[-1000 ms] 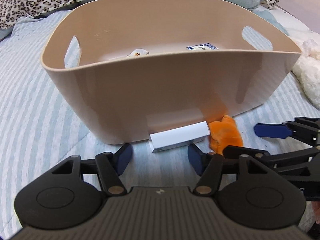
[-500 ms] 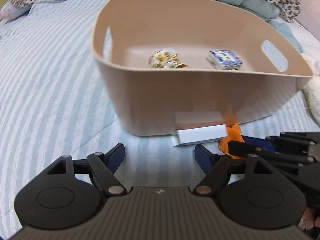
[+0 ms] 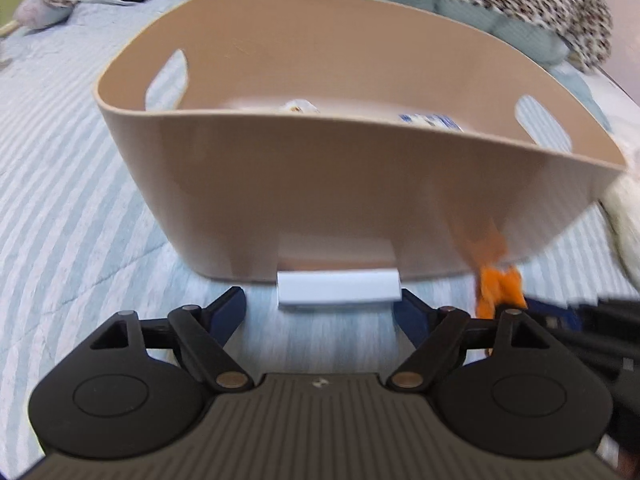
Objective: Organize objects
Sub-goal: 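Grasp the white block with the left tool while the right tool grasps the orange cloth, then carry the block and cloth over the basket and release them inside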
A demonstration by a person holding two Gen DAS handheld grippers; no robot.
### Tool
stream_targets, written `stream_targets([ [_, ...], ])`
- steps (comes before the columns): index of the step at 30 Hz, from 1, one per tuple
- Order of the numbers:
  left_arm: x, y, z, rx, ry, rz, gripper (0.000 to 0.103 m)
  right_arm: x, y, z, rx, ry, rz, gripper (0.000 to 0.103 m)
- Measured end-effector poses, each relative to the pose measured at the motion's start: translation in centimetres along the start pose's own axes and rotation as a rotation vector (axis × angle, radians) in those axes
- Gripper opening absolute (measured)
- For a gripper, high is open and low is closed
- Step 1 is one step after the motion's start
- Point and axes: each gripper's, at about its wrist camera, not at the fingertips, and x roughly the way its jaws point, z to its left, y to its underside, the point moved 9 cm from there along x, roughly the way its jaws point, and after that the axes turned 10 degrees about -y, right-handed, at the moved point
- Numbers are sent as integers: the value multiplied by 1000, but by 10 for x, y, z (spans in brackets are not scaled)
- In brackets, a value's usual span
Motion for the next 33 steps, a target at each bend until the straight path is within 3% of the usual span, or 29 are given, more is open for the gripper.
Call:
stream_targets([
  [4,5,0,-1,-7,-25,6,81,7,5,0,-3,4,-8,9],
  [7,4,1,3,26,-48,-1,61,11,7,0,-5,0,-17,9],
  [19,-24,15,33,30,29,34,60,-14,9,9,3,-12,-54,9],
  [26,-73,8,39,148,16,-115,60,-60,2,22,-17,-22,-130,9],
  [33,-119,-12,35,171,39,-230,60,-117,-27,34,-74,-22,-252,9],
])
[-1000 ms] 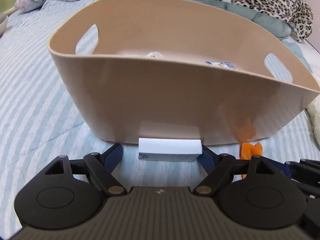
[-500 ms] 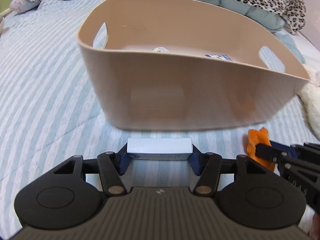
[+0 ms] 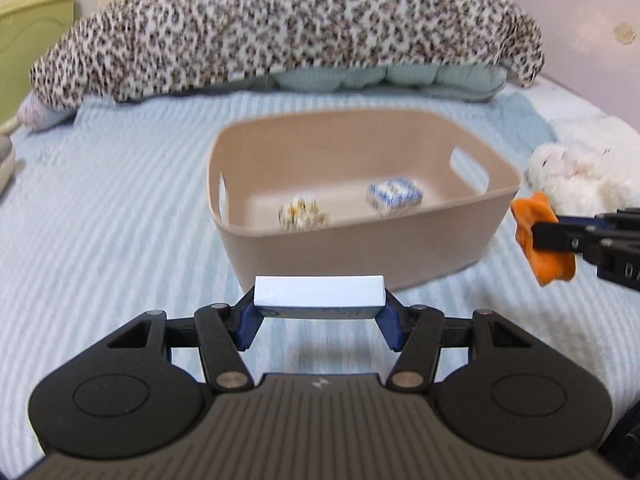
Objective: Organize objects
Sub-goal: 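Carry the block and cloth over the basket and release them inside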
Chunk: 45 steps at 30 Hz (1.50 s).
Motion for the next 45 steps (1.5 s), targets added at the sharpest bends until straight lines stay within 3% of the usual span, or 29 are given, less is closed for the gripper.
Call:
stream_targets([
  [8,-22,-64,5,-20,5,-128,60,-23,-57,5,-30,1,-132,9],
  [16,20,-107,3,-53,-19,-126,60,6,-94,-6,-10,-3,-177,9],
  [25,105,-102,-17,-21,-57,5,60,66,-99,-37,30,42,-125,9],
  [30,142,-81,-23,7,-82,108,60,103,-82,-46,23,64,-19,10],
  [34,150,-72,-24,12,-73,150,61,127,-58,-49,35,60,96,15],
  [35,148,-72,-24,15,-73,151,62,130,-54,-50,34,63,115,21],
  [38,142,-72,-22,19,-79,164,80,132,-46,-48,39,62,155,48],
  [41,129,-76,-19,7,-69,145,84,121,-48,-44,22,71,130,75],
  [45,113,-82,-15,-8,-79,126,87,100,-59,-41,-7,84,70,85],
])
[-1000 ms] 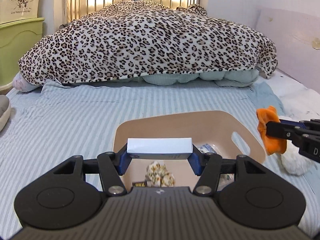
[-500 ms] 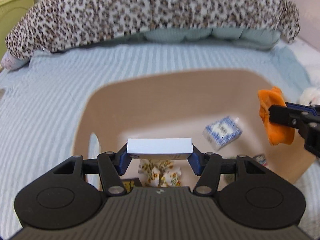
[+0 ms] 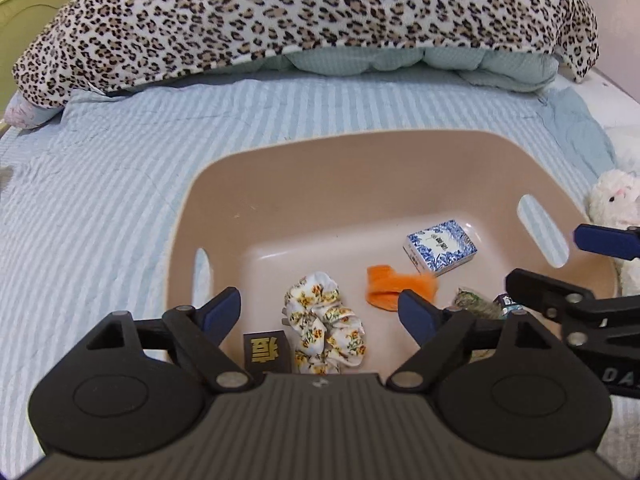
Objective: Organize objects
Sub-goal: 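Carry the block and cloth over the basket and release them inside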
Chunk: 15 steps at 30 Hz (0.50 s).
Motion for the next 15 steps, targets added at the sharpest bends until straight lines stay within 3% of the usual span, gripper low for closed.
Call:
stream_targets([
  [9,-40,10,11,-14,-8,-3,87,-44,-1,3,9,15,-32,96],
  [15,-77,23,24,-24,-27,-45,87,-75,11,14,-1,28,-49,98],
])
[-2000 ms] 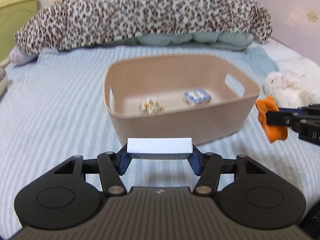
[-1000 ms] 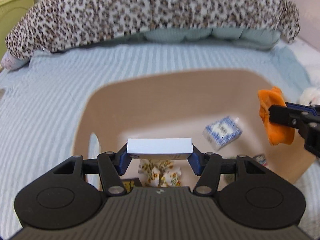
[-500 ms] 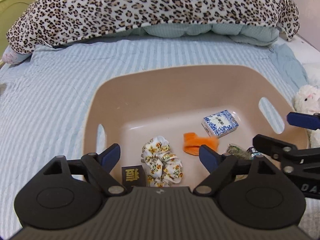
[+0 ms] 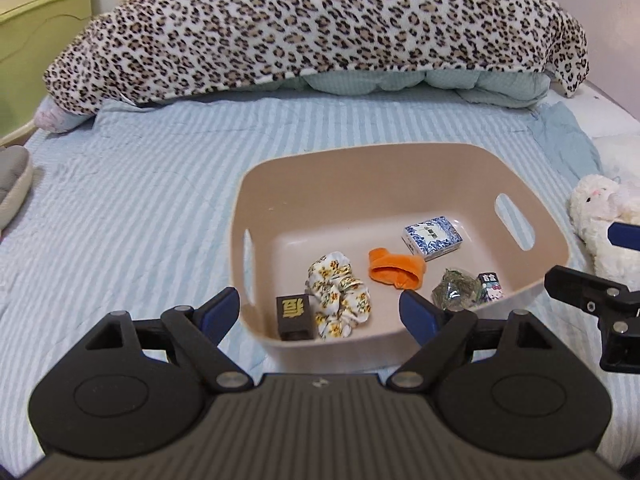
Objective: Organize objects
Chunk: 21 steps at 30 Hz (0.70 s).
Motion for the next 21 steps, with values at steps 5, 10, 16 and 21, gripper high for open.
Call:
stream_targets([
  [5,-30,13,6,-26,17,-18,87,-29,12,8,22,-3,-31,100],
  [10,-60,31,8,-30,26,-42,87,-56,29,23,12,-1,-36,101],
  [16,-92,56,11,-16,25,-63,87,-89,47,39,20,-4,-54,103],
  [21,-117,77,15,-42,48,-78,87,-113,58,54,0,-3,-69,103],
])
